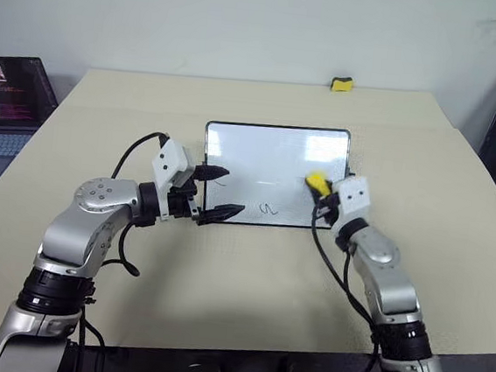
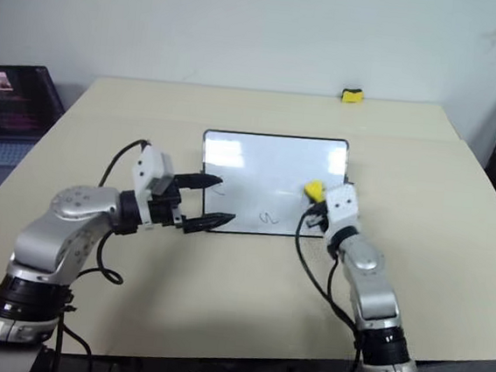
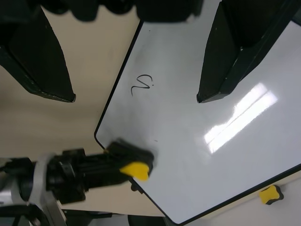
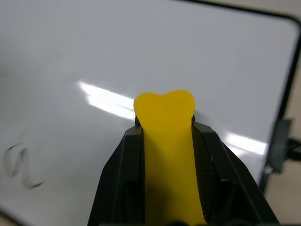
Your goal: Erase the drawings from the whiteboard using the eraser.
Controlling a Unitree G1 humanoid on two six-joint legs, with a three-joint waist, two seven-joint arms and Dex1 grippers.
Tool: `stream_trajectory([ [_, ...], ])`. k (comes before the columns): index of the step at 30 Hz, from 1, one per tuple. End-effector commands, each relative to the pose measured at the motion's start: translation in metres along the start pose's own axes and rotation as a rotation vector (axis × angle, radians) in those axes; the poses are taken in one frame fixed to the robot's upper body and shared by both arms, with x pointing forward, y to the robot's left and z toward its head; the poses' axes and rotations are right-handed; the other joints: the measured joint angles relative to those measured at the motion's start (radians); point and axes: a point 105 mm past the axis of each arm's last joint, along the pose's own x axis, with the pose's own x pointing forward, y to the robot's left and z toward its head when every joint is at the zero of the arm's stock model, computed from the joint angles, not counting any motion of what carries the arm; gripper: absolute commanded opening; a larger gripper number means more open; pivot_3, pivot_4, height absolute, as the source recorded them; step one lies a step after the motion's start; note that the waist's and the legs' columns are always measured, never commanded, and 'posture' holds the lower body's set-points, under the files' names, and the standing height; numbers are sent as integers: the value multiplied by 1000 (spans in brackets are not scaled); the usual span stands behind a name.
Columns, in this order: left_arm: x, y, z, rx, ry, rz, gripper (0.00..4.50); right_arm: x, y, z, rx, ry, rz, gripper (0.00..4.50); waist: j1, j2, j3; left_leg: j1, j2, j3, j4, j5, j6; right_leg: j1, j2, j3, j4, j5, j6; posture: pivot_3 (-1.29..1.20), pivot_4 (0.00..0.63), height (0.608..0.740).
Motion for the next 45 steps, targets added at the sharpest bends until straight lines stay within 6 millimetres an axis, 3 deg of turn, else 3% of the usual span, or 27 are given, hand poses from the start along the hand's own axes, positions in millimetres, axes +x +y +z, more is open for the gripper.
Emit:
stream_trajectory([
  [1, -4, 3, 9, 38, -22, 22, 4500, 0, -14, -5, -16, 18, -77, 1017, 1, 0, 0, -1, 0, -1, 0, 0, 0, 0, 0, 0, 0, -1, 0, 0, 150, 740],
  [8, -3, 2, 10, 38, -24, 18, 4500, -14, 2, -44, 40, 206, -19, 1015, 3, 0, 0, 1, -1, -3, 1, -3, 3, 3, -1, 0, -1, -2, 1, 0, 150, 740],
  [13, -2, 2, 11, 37, -29, 16, 4500, -32, 19, -74, 205, 364, 26, 1014, -1, -2, -2, 4, -1, -2, 1, -3, 3, 5, 0, 0, -1, -4, 3, 0, 150, 740],
  [15, -2, 1, 11, 37, -29, 15, 4500, -36, 25, -76, 256, 383, 44, 1013, -2, -3, -2, 5, 0, -2, 1, -3, 3, 6, 0, 0, 0, -5, 5, 0, 150, 740],
  [18, -2, 1, 11, 36, -29, 15, 4500, -33, 32, -61, 233, 322, 93, 1012, -4, -3, -2, 6, 0, -2, 2, -2, 3, 7, 0, 0, 0, -4, 6, 0, 150, 740],
  [25, -2, 0, 11, 36, -29, 13, 4500, -9, -1, 2, 106, 46, -55, 1010, -9, 0, 0, 4, 0, 0, 1, -1, 3, 4, 1, 0, 1, -3, 6, 0, 150, 740],
  [31, -1, -1, 11, 34, -31, 12, 4500, -2, -13, 21, 61, -27, -117, 1003, -1, 1, 1, 0, -1, -2, 0, -1, 2, 1, 0, 0, 0, -1, 0, 0, 150, 740],
  [33, -1, -1, 11, 33, -31, 11, 4500, -3, -16, 11, 58, 21, -136, 1003, -1, 1, 1, -4, -1, -3, -1, -1, 0, -2, -1, 0, -1, -3, 1, 0, 150, 740],
  [36, -1, -1, 11, 33, -32, 12, 4500, -9, -12, -20, 71, 159, -109, 1003, -2, 0, 0, -15, -2, -2, 0, 0, -2, -14, -2, 0, 0, -3, 1, 0, 150, 740],
  [41, -1, -1, 11, 32, -34, 12, 4500, -31, -3, -63, 216, 328, -107, 1001, 1, -2, -2, -13, -1, -3, 1, -2, 2, -12, -2, 0, 1, -2, 0, 0, 150, 740],
  [45, -1, -2, 11, 31, -36, 10, 4500, -46, 23, -80, 334, 408, -44, 999, 0, -2, -2, -1, -1, -3, 1, -2, 2, 1, -1, 0, 0, -4, 3, 0, 150, 740],
])
